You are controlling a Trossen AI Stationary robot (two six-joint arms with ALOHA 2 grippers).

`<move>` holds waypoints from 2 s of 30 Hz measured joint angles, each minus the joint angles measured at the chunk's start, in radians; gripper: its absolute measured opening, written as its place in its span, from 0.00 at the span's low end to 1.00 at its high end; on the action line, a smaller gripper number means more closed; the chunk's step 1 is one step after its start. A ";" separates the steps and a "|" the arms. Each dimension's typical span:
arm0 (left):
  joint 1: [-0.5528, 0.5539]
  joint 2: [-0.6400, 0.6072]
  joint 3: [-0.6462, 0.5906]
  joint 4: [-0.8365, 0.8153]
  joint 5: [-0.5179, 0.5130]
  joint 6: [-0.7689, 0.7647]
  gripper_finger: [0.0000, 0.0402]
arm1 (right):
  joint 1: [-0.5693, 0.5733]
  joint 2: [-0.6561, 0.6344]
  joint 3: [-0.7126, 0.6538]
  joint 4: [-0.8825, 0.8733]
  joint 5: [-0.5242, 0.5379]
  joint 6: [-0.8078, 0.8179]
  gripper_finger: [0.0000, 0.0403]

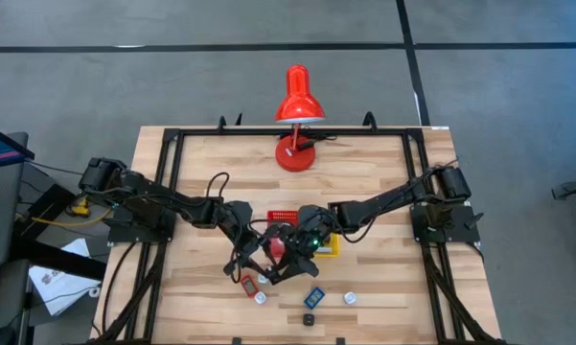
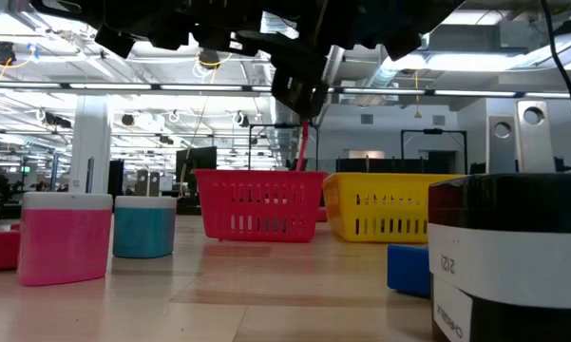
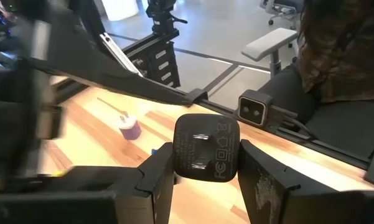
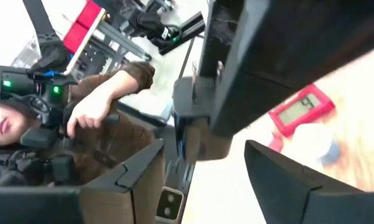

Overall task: Pick & Place Office items
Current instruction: Put the top black charger adapter into the red bin

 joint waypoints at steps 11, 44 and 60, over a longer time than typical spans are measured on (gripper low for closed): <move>0.003 0.000 0.001 -0.020 -0.024 -0.012 0.34 | 0.046 -0.215 0.001 -0.435 0.224 -0.232 0.57; 0.082 0.108 0.096 -0.410 -0.547 -0.240 0.35 | 0.116 -0.685 -0.523 -0.189 0.758 -0.102 0.56; 0.081 0.150 0.154 -0.551 -0.584 -0.254 0.38 | 0.123 -0.678 -0.523 -0.196 0.755 -0.101 0.56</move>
